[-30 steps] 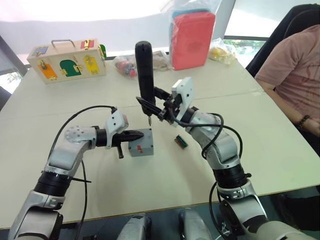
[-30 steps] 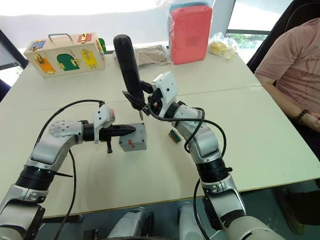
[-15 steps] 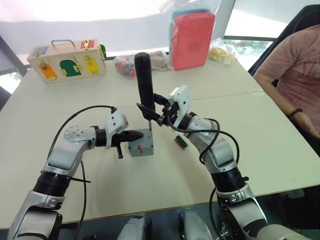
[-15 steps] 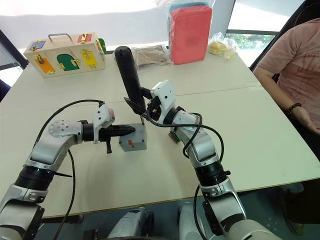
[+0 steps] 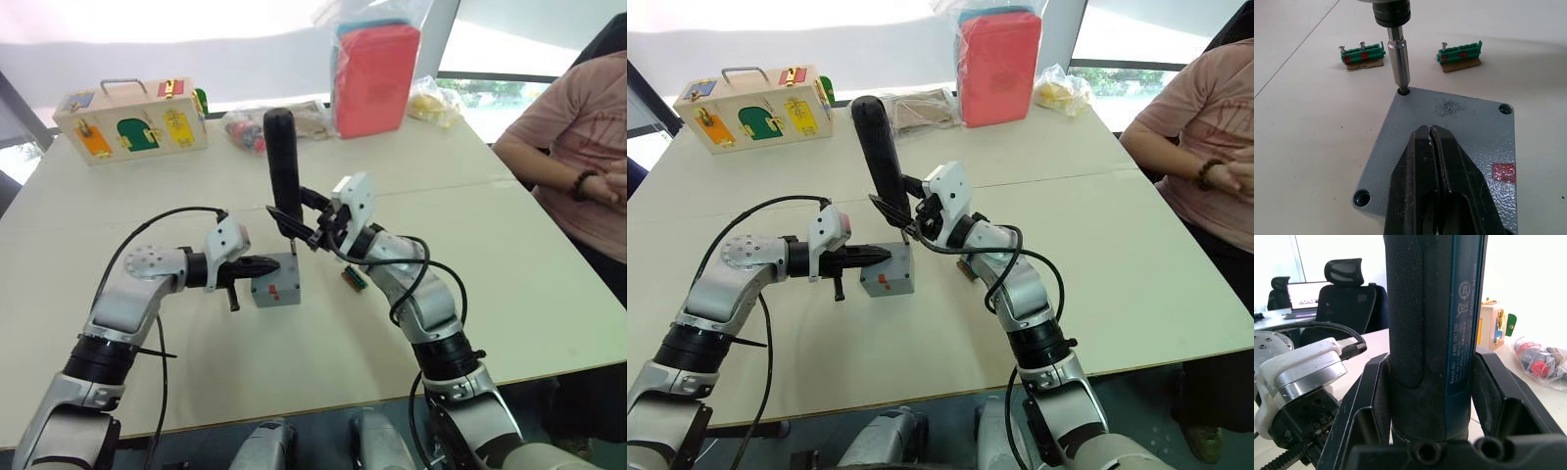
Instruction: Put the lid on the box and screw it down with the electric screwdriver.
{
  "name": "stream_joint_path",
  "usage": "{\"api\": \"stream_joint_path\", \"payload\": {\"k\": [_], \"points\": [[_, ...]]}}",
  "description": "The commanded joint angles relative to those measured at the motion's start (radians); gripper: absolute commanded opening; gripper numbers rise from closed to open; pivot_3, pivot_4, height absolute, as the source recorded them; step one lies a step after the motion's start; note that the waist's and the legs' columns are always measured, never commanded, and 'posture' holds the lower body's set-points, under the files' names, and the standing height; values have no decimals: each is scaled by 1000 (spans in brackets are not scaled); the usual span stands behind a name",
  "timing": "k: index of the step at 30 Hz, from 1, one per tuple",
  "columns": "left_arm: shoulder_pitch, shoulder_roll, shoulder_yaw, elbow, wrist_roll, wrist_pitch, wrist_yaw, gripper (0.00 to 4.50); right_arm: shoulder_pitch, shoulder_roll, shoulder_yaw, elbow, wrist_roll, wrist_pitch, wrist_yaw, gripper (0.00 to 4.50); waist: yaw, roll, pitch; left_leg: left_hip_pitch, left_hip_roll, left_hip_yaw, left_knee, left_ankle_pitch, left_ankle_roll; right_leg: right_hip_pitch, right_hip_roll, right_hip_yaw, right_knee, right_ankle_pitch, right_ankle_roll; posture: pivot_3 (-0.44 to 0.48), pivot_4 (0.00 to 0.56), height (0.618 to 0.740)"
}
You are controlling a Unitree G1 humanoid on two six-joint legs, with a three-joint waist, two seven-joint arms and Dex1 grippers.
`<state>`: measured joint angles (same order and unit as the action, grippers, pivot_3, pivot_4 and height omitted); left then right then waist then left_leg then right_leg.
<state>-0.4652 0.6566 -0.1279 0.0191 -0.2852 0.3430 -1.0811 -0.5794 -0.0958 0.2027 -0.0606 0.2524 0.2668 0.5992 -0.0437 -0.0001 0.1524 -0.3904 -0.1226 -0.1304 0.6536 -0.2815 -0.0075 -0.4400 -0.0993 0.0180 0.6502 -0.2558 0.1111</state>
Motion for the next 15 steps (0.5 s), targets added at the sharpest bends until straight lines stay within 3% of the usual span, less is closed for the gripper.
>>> {"api": "stream_joint_path", "payload": {"k": [1,5,9,15], "points": [[21,14,-20,7,30,7,-4,0,24,9,34,38,-19,8,2,1833,0,0,-1,0,0,0,0,0,0,0,0,0,0,0,0,0,150,740],[26,11,-34,12,43,1,-11,0,31,5,38,95,-53,8,-20,1833,1,0,-4,3,0,0,-1,0,0,3,0,0,0,0,0,0,150,740],[34,8,-44,17,51,-6,-12,0,45,7,33,131,-67,14,-43,1833,3,-1,-9,18,0,0,-7,-1,1,16,0,1,-4,-1,0,0,150,740],[44,1,-50,30,56,-10,-15,0,67,3,33,155,-73,10,-51,1833,6,-2,-20,19,0,-1,-6,-1,2,17,1,2,-4,-1,0,0,150,740]]}}
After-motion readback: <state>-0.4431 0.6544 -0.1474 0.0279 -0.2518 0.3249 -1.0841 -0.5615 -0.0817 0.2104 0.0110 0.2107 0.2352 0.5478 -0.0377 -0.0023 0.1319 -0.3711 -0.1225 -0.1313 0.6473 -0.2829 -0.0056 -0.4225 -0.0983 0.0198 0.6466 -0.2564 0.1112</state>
